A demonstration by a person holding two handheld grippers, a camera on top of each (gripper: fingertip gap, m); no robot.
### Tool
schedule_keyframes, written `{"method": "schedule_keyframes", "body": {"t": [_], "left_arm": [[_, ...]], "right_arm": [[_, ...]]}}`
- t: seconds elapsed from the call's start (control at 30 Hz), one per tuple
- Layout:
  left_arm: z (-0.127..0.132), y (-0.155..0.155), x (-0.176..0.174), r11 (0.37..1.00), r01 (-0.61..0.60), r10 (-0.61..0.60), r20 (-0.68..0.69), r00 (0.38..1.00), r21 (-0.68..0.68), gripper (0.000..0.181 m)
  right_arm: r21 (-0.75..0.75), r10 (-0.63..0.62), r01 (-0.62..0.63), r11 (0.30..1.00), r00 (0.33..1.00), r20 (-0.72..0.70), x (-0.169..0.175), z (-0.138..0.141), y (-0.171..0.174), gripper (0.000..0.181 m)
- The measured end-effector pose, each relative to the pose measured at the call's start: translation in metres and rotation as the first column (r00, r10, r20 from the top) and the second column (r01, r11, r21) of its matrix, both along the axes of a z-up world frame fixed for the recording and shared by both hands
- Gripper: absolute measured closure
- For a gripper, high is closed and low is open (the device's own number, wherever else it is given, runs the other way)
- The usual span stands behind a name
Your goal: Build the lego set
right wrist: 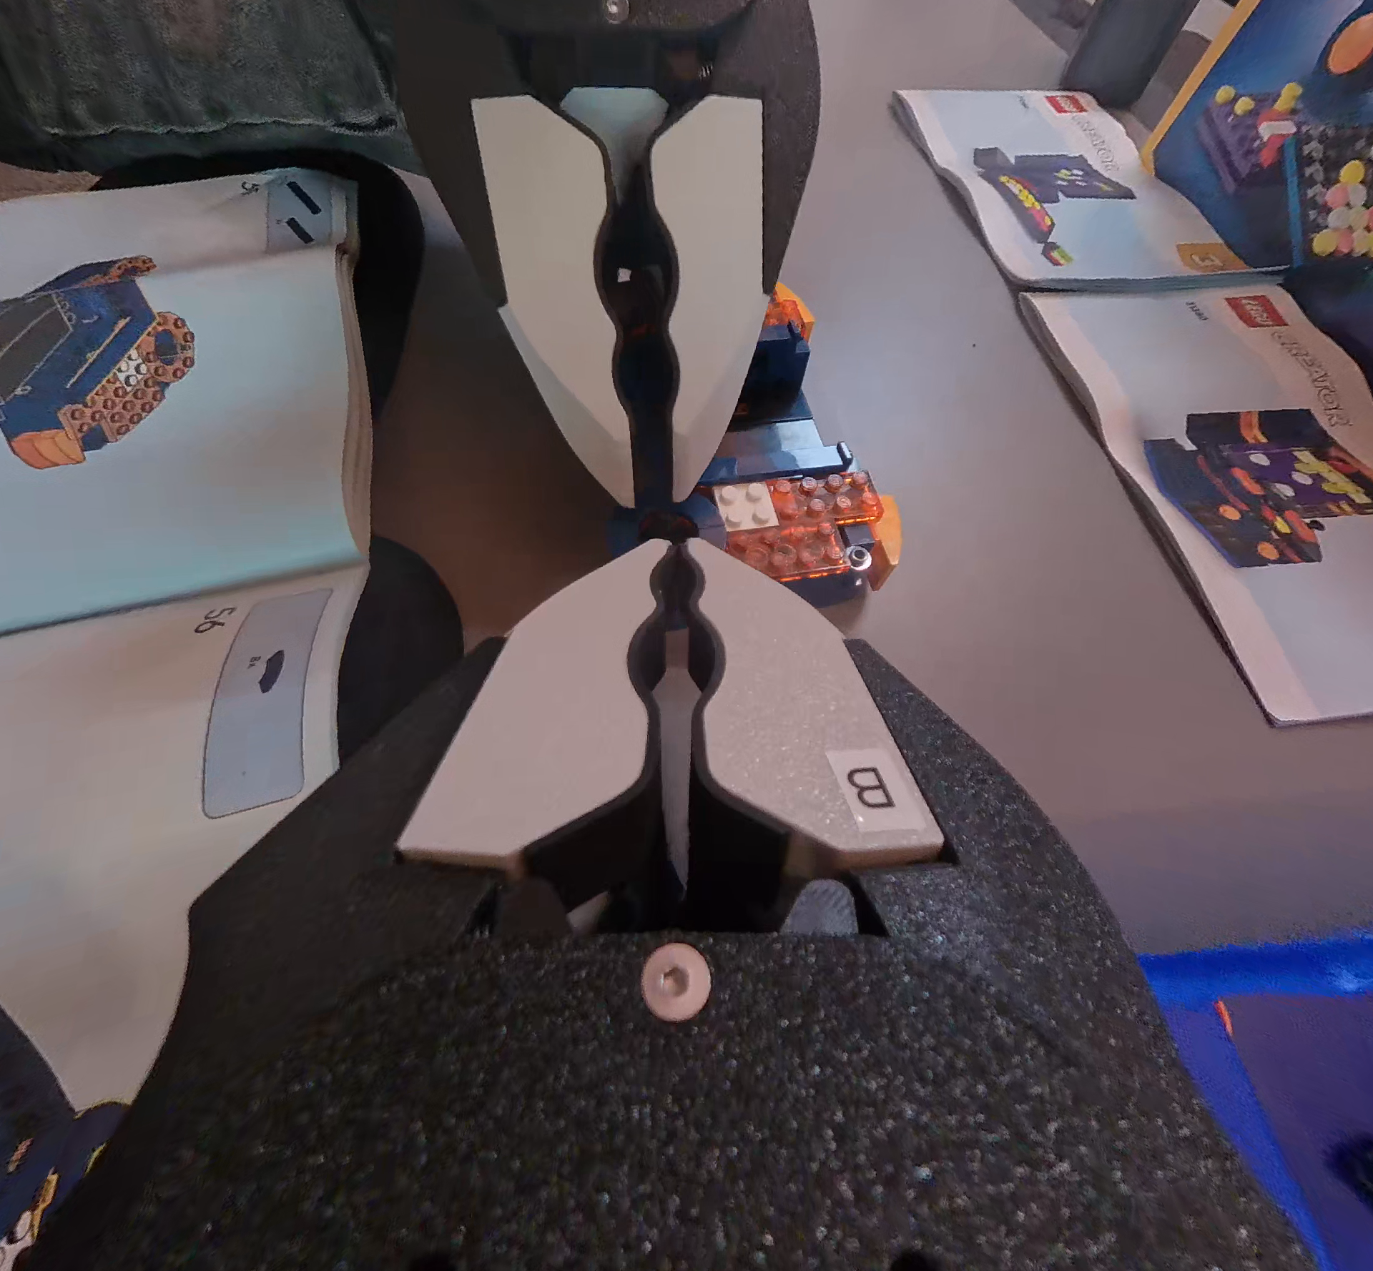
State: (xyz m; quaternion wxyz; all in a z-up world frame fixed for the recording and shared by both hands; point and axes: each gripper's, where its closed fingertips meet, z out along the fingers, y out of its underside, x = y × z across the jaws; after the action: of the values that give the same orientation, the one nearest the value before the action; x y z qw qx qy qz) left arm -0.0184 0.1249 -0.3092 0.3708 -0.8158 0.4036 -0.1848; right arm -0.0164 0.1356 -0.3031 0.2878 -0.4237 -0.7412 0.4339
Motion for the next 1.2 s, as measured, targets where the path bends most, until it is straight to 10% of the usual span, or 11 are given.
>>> {"method": "schedule_keyframes", "body": {"t": [0.53,0.7,0.9,1.2], "left_arm": [[-0.001,0.005,-0.001,0.999,-0.049,0.049,-0.023,0.999,-0.010,0.181],[0.023,0.005,-0.005,0.998,-0.031,0.029,0.047,0.998,0.049,0.180],[0.053,-0.014,-0.036,0.989,-0.075,0.069,0.052,0.996,0.126,0.173],[0.027,-0.062,-0.080,0.992,-0.033,0.038,-0.043,0.998,0.123,0.131]], "right_arm": [[-0.021,0.068,-0.067,0.998,0.997,0.040,-0.005,-0.005,-0.006,0.181],[-0.037,0.023,-0.028,0.999,0.993,-0.117,0.003,0.036,0.013,0.171],[0.047,0.126,-0.139,0.989,0.967,0.223,0.060,0.005,0.015,0.165],[0.300,0.318,-0.466,0.833,0.845,0.430,0.070,-0.029,0.003,0.160]]}}
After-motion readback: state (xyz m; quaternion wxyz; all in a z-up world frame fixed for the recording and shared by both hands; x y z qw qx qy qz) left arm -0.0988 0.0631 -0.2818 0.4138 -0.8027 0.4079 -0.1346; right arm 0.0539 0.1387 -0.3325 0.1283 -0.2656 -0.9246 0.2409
